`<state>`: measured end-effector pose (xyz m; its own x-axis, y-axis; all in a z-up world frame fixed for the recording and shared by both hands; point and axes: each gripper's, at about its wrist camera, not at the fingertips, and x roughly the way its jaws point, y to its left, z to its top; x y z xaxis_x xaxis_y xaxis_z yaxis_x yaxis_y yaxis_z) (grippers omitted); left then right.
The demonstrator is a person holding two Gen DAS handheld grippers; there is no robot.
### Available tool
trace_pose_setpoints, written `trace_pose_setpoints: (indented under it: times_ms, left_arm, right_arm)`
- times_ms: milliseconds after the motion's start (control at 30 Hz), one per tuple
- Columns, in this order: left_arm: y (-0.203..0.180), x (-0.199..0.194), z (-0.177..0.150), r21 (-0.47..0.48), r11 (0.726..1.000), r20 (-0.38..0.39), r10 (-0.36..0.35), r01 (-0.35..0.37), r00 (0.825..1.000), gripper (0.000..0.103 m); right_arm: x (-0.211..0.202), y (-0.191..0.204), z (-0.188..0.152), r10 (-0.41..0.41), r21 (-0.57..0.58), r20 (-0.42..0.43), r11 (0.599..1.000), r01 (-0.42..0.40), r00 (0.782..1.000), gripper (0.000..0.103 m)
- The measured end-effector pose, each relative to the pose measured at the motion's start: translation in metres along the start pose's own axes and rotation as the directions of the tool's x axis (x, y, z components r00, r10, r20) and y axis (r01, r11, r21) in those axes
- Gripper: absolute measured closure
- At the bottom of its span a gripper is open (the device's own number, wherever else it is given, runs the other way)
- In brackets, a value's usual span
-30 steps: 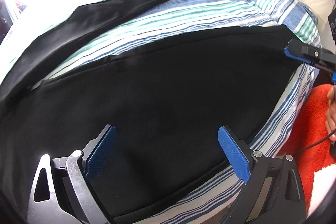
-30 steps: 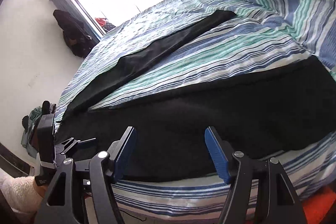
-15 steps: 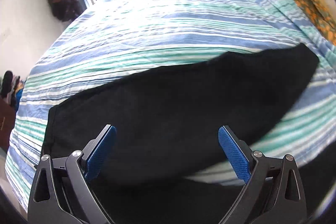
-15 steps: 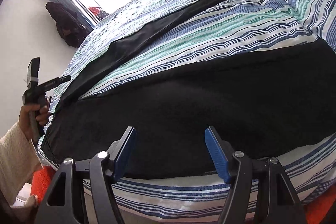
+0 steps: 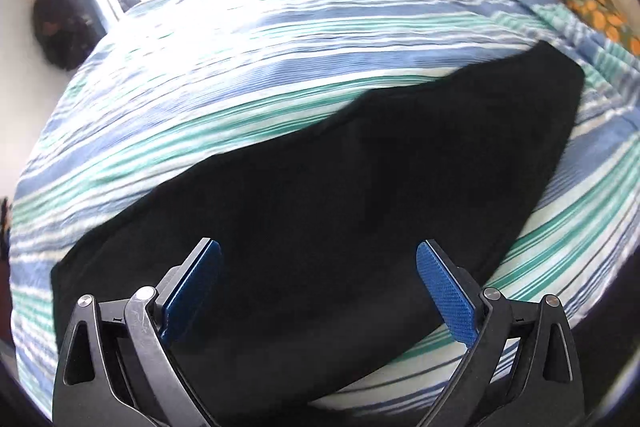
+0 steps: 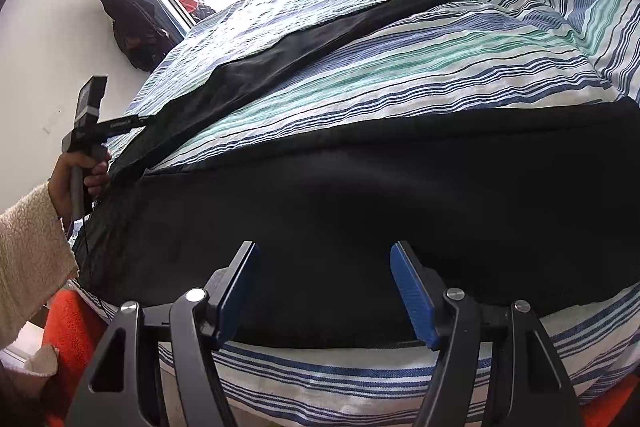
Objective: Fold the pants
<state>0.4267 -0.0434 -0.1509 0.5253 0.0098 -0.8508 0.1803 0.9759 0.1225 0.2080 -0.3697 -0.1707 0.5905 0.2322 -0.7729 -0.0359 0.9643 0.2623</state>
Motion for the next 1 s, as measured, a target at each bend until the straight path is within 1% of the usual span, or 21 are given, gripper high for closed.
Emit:
trace_pose_setpoints:
  times_ms: [33,67,100,167,200,267,300,333,400,467,567,633,667,733,767,833,867,933,1000]
  left_arm:
    - [-0.025,0.014,0.013,0.051,0.998,-0.013,-0.041,0.042,0.999,0.004]
    - [-0.049,0.029,0.024,0.095,0.993,-0.028,-0.064,0.066,0.998,0.004]
    - [-0.074,0.048,0.037,0.138,0.988,-0.048,-0.068,0.074,0.997,0.004]
    - [-0.114,0.084,0.062,0.189,0.980,-0.083,-0.049,0.064,0.995,0.005]
    - [-0.133,0.095,0.076,0.197,0.979,-0.074,-0.048,0.061,0.996,0.005]
    - [-0.170,0.105,0.104,0.192,0.978,-0.038,-0.073,0.079,0.997,0.004]
    - [-0.188,0.111,0.119,0.189,0.976,-0.039,-0.105,0.111,0.994,0.004]
    - [-0.206,0.117,0.132,0.189,0.974,-0.037,-0.120,0.125,0.992,0.004]
    - [-0.243,0.126,0.155,0.212,0.970,-0.018,-0.117,0.118,0.993,0.004]
    - [-0.277,0.138,0.177,0.234,0.963,-0.007,-0.137,0.135,0.990,0.004]
    - [-0.330,0.147,0.204,0.256,0.951,0.012,-0.180,0.171,0.984,0.004]
    - [-0.367,0.152,0.220,0.282,0.939,0.008,-0.210,0.199,0.978,0.004]
    - [-0.383,0.155,0.228,0.301,0.933,0.003,-0.209,0.199,0.978,0.004]
    - [-0.400,0.156,0.234,0.316,0.934,0.008,-0.178,0.167,0.984,0.004]
    - [-0.401,0.154,0.236,0.307,0.937,0.009,-0.177,0.165,0.984,0.005]
    - [-0.386,0.138,0.231,0.280,0.941,0.016,-0.202,0.189,0.979,0.005]
    - [-0.376,0.125,0.226,0.276,0.938,0.023,-0.224,0.210,0.974,0.005]
    - [-0.352,0.085,0.209,0.282,0.932,0.061,-0.253,0.227,0.965,0.005]
    - [-0.323,0.035,0.172,0.322,0.915,0.087,-0.284,0.243,0.955,0.005]
  right_arm:
    - [-0.001,-0.001,0.001,0.007,0.009,0.003,1.000,-0.007,1.000,0.035]
    - [-0.003,-0.004,0.001,0.015,0.020,0.007,1.000,-0.015,1.000,0.035]
    - [-0.004,-0.006,0.002,0.023,0.032,0.012,0.999,-0.023,1.000,0.035]
    - [-0.008,-0.012,0.002,0.041,0.057,0.020,0.997,-0.042,0.999,0.035]
    - [-0.009,-0.014,0.003,0.048,0.068,0.024,0.996,-0.049,0.999,0.035]
    - [-0.012,-0.018,0.003,0.061,0.085,0.031,0.994,-0.063,0.998,0.035]
    - [-0.013,-0.021,0.004,0.070,0.093,0.032,0.993,-0.073,0.997,0.035]
    - [-0.014,-0.024,0.005,0.080,0.100,0.031,0.992,-0.083,0.996,0.035]
    - [-0.014,-0.029,0.007,0.101,0.117,0.026,0.988,-0.103,0.995,0.035]
    - [-0.013,-0.034,0.008,0.123,0.138,0.023,0.983,-0.125,0.992,0.035]
    - [-0.012,-0.042,0.012,0.156,0.173,0.028,0.972,-0.159,0.987,0.035]
    - [-0.012,-0.046,0.014,0.166,0.183,0.031,0.968,-0.169,0.986,0.035]
    - [-0.011,-0.046,0.014,0.170,0.186,0.030,0.967,-0.172,0.985,0.035]
    - [-0.011,-0.048,0.012,0.172,0.192,0.025,0.966,-0.174,0.985,0.035]
    - [-0.010,-0.049,0.013,0.172,0.196,0.023,0.965,-0.173,0.985,0.035]
    - [-0.011,-0.049,0.015,0.170,0.198,0.028,0.965,-0.172,0.985,0.035]
    - [-0.013,-0.049,0.016,0.165,0.196,0.038,0.966,-0.169,0.986,0.035]
    - [-0.020,-0.050,0.016,0.151,0.199,0.074,0.966,-0.163,0.986,0.035]
    - [-0.026,-0.063,0.018,0.154,0.251,0.119,0.951,-0.179,0.981,0.035]
